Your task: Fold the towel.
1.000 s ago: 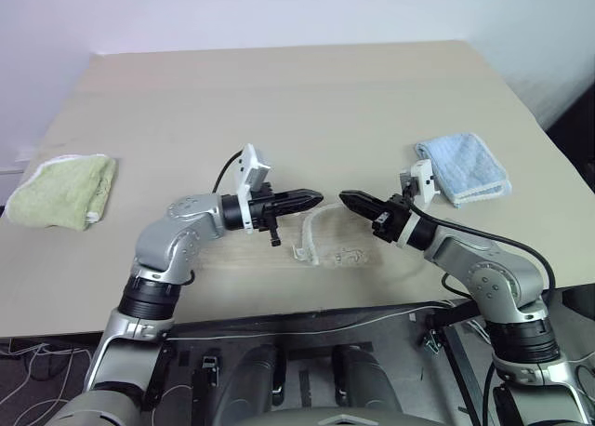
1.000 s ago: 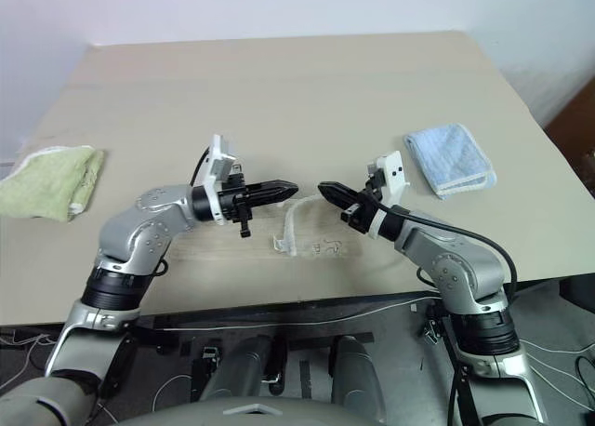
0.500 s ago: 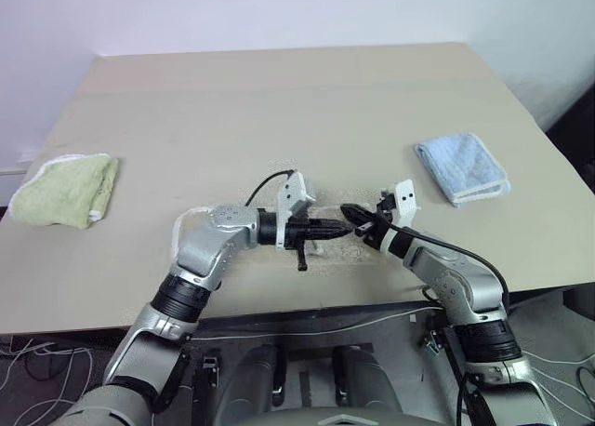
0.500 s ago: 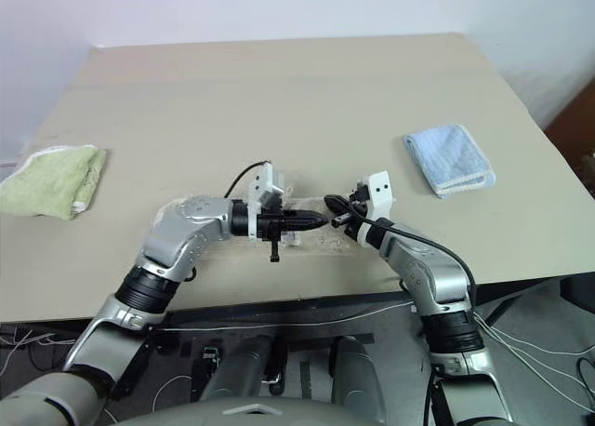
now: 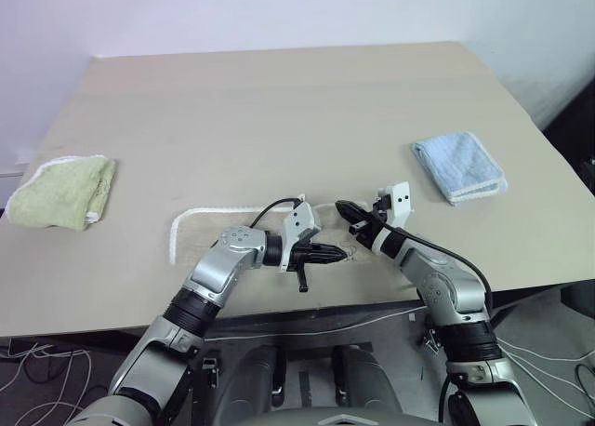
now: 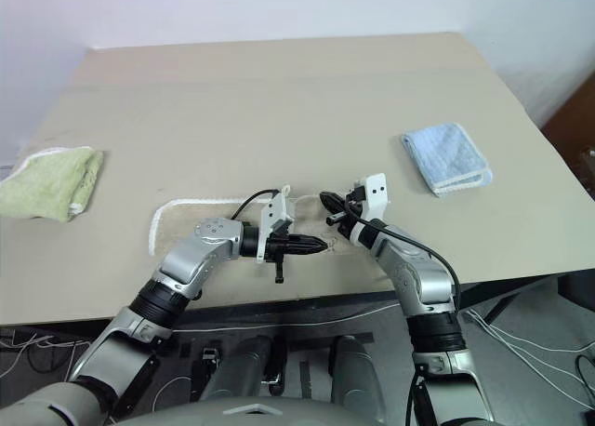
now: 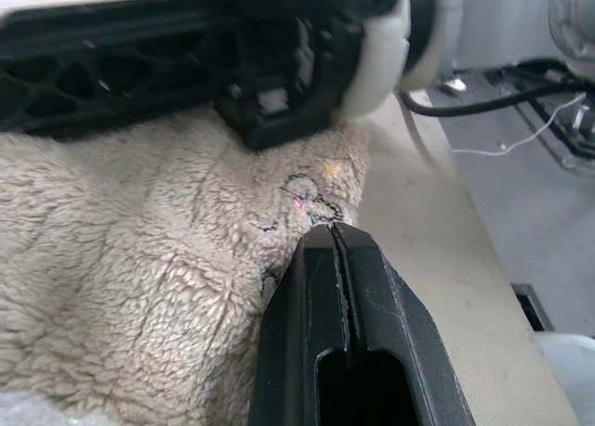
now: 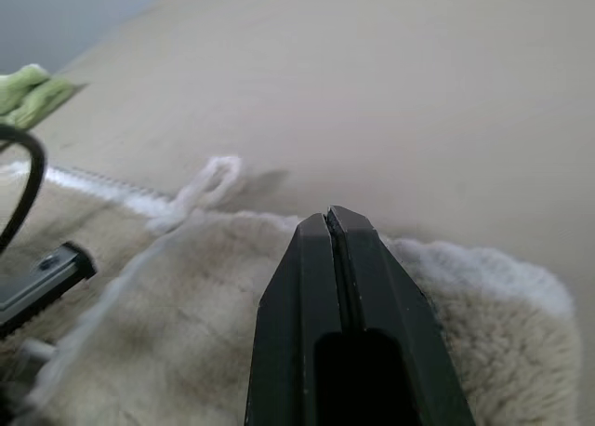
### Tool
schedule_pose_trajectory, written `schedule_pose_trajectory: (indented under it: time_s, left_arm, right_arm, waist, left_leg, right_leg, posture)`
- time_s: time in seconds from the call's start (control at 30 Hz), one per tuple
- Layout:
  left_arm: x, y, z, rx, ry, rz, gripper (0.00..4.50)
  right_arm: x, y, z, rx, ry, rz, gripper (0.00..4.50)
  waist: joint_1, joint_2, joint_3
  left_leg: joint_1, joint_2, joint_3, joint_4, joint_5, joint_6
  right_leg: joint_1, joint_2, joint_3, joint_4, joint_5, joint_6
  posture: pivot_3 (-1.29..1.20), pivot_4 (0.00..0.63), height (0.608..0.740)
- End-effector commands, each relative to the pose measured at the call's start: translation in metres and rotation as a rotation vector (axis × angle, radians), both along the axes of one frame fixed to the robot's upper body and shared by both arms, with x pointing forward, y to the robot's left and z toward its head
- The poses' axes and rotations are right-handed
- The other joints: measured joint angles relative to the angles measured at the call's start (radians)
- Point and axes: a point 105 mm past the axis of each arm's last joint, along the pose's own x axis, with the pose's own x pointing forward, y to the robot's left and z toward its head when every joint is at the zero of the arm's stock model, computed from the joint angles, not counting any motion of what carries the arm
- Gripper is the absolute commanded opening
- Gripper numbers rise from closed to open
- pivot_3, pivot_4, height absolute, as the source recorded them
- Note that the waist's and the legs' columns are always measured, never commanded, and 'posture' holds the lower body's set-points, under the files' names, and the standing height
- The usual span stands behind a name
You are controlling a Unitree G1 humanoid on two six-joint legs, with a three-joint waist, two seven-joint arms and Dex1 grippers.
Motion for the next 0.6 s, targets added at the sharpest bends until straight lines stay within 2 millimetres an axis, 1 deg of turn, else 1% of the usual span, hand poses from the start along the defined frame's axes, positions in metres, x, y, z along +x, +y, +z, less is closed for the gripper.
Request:
schedule_pose_trajectory:
  time_s: [0.03, 0.07, 0.1, 0.17, 0.2, 0.27, 0.3, 0.37, 0.4, 0.43, 0.47, 0.5, 0.53, 0.57, 0.6]
  left_arm:
    - [0.006, 0.003, 0.034, -0.132, -0.061, 0.031, 0.03]
    - [0.007, 0.004, 0.042, -0.165, -0.074, 0.04, 0.03]
    - [0.012, 0.008, 0.061, -0.239, -0.078, 0.061, 0.01]
    - [0.018, 0.018, 0.095, -0.341, -0.098, 0.095, 0.0]
    - [0.02, 0.022, 0.107, -0.377, -0.101, 0.104, 0.0]
    - [0.029, 0.033, 0.122, -0.387, -0.126, 0.177, 0.0]
    - [0.034, 0.037, 0.126, -0.38, -0.137, 0.213, 0.0]
    - [0.052, 0.06, 0.135, -0.33, -0.195, 0.353, 0.0]
    - [0.056, 0.072, 0.142, -0.335, -0.206, 0.4, 0.0]
    - [0.06, 0.086, 0.15, -0.348, -0.21, 0.46, 0.39]
    - [0.061, 0.098, 0.155, -0.351, -0.206, 0.503, 0.55]
    - [0.061, 0.106, 0.158, -0.349, -0.204, 0.531, 0.88]
    - [0.062, 0.12, 0.161, -0.349, -0.196, 0.588, 1.27]
    - [0.062, 0.13, 0.163, -0.349, -0.189, 0.624, 1.58]
    - [0.061, 0.144, 0.164, -0.348, -0.168, 0.674, 1.92]
  right_arm:
    - [0.005, -0.002, 0.012, 0.013, -0.044, -0.002, 0.0]
    - [0.005, -0.002, 0.015, 0.017, -0.051, 0.007, 0.0]
    - [0.003, -0.001, 0.023, 0.033, -0.072, 0.029, 0.17]
    - [-0.001, 0.001, 0.042, 0.068, -0.117, 0.079, 0.58]
    - [-0.002, 0.002, 0.05, 0.079, -0.135, 0.097, 0.94]
    - [-0.007, 0.006, 0.066, 0.086, -0.172, 0.153, 1.56]
    - [-0.01, 0.008, 0.071, 0.086, -0.181, 0.179, 1.89]
    - [-0.021, 0.015, 0.085, 0.062, -0.215, 0.281, 2.6]
    - [-0.026, 0.017, 0.09, 0.049, -0.225, 0.326, 2.93]
    - [-0.03, 0.02, 0.093, 0.026, -0.235, 0.369, 3.29]
    - [-0.032, 0.021, 0.094, 0.003, -0.236, 0.398, 3.6]
    - [-0.033, 0.021, 0.094, -0.013, -0.236, 0.416, 3.95]
    - [-0.035, 0.023, 0.094, -0.032, -0.232, 0.451, 4.34]
    - [-0.037, 0.024, 0.094, -0.043, -0.227, 0.474, 4.5]
    - [-0.04, 0.025, 0.093, -0.062, -0.227, 0.509, 4.5]
  waist:
    - [-0.002, 0.0, 0.0]
    - [-0.003, 0.0, 0.0]
    - [-0.003, 0.0, 0.0]
    - [-0.003, 0.0, 0.0]
    - [-0.004, 0.0, 0.0]
    - [-0.01, 0.0, 0.0]
    - [-0.011, 0.0, 0.0]
    - [-0.014, 0.0, 0.0]
    - [-0.015, 0.0, 0.0]
    - [-0.016, 0.0, 0.0]
    - [-0.017, 0.0, 0.0]
    - [-0.017, 0.0, 0.0]
    - [-0.015, 0.0, 0.0]
    - [-0.014, 0.0, 0.0]
    - [-0.014, 0.0, 0.0]
  left_leg:
    - [0.0, 0.0, 0.0, 0.0, 0.0, 0.0]
    - [0.0, 0.0, 0.0, 0.0, 0.0, 0.0]
    - [0.0, 0.0, 0.0, 0.0, 0.0, 0.0]
    - [0.0, 0.0, 0.0, 0.0, 0.0, 0.0]
    - [-0.001, 0.0, 0.0, 0.001, 0.0, 0.0]
    - [-0.001, 0.0, 0.0, 0.001, 0.0, 0.0]
    - [-0.001, 0.0, 0.0, 0.001, 0.0, 0.0]
    - [0.0, 0.0, 0.0, 0.001, 0.001, 0.001]
    - [0.0, 0.0, 0.0, 0.001, 0.001, 0.002]
    - [0.0, 0.0, 0.0, 0.001, 0.001, 0.002]
    - [0.0, 0.0, 0.0, 0.001, 0.001, 0.002]
    - [0.0, 0.0, 0.0, 0.0, 0.001, 0.002]
    - [0.0, 0.001, 0.0, 0.0, 0.002, 0.002]
    - [0.0, 0.001, 0.0, 0.001, 0.002, 0.002]
    - [0.0, 0.001, 0.0, 0.001, 0.002, 0.002]
  right_leg:
    - [0.0, 0.0, 0.0, 0.0, 0.0, 0.0]
    - [0.0, 0.0, 0.0, 0.0, 0.0, 0.0]
    - [0.0, 0.0, 0.0, 0.0, 0.0, 0.0]
    - [0.0, 0.0, 0.0, 0.0, 0.002, 0.003]
    - [-0.001, 0.0, 0.0, 0.0, 0.002, 0.003]
    - [0.0, 0.0, 0.0, 0.0, 0.002, 0.003]
    - [0.0, 0.0, 0.0, 0.0, 0.002, 0.003]
    - [0.0, 0.001, -0.001, 0.0, 0.002, 0.003]
    - [0.0, 0.001, -0.001, 0.0, 0.002, 0.004]
    - [0.0, 0.001, -0.001, 0.001, 0.002, 0.004]
    - [0.0, 0.002, -0.001, 0.001, 0.002, 0.004]
    - [0.0, 0.002, -0.001, 0.001, 0.002, 0.005]
    - [-0.001, 0.002, -0.001, 0.001, 0.002, 0.005]
    - [-0.001, 0.002, -0.001, 0.001, 0.002, 0.005]
    - [0.0, 0.002, -0.001, 0.001, 0.002, 0.005]
  posture:
    - [0.0, 0.15, 0.74]
    - [0.0, 0.15, 0.74]
    - [0.0, 0.15, 0.74]
    - [0.0, 0.15, 0.74]
    - [0.0, 0.15, 0.74]
    - [0.0, 0.15, 0.74]
    - [0.0, 0.15, 0.74]
    - [0.0, 0.15, 0.74]
    - [0.0, 0.15, 0.74]
    - [0.0, 0.15, 0.74]
    - [0.0, 0.15, 0.74]
    - [0.0, 0.15, 0.74]
    - [0.0, 0.15, 0.74]
    - [0.0, 0.15, 0.74]
    - [0.0, 0.15, 0.74]
